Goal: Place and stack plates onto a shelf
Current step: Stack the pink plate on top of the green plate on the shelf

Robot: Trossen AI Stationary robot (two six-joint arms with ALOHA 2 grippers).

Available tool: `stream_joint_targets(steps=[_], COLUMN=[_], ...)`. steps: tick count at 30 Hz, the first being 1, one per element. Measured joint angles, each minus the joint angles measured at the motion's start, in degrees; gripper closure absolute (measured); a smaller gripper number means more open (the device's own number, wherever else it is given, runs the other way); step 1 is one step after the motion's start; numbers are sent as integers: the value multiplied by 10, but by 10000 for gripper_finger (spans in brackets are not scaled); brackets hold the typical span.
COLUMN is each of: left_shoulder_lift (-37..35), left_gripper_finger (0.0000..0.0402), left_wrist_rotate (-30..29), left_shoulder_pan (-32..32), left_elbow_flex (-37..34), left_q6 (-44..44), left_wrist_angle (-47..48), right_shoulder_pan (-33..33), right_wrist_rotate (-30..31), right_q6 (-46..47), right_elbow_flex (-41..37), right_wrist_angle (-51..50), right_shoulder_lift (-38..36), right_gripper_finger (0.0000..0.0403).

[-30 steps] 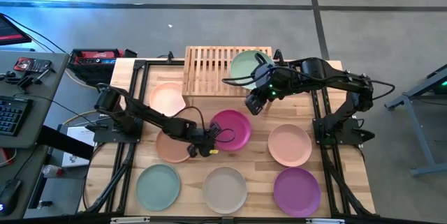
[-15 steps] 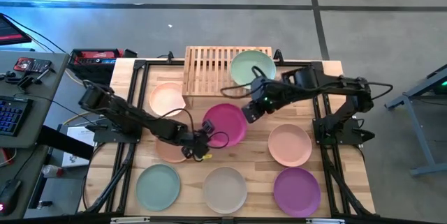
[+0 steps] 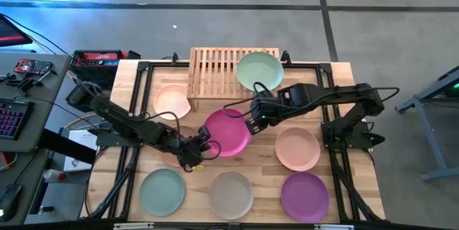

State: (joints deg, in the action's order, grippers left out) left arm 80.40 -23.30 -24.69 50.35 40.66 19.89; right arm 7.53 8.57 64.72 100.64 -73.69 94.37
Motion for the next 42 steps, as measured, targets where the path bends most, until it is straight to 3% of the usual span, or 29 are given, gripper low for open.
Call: stream_joint_targets(steps=[8, 34, 38, 42], left_shoulder_lift=[-2, -2, -2, -2], left_gripper_finger=[401, 401, 401, 401], left_wrist_rotate=[-8, -30, -30, -30], left_shoulder_pan=[-13, 4, 4, 4], left_elbow_flex=[0, 0, 0, 0], left_q6=[1, 111, 111, 111], left_wrist_angle=[-1, -43, -40, -41], right_shoulder_pan=[0, 0, 0, 0], right_wrist_rotate=[-10, -21, -21, -21], right_q6=[13, 30, 30, 30], right_elbow_flex=[-70, -106, -106, -106], right_wrist_angle=[108, 135, 136, 136], right_shoulder_lift=[0, 0, 0, 0], right_gripper_finger=[270, 271, 294, 346])
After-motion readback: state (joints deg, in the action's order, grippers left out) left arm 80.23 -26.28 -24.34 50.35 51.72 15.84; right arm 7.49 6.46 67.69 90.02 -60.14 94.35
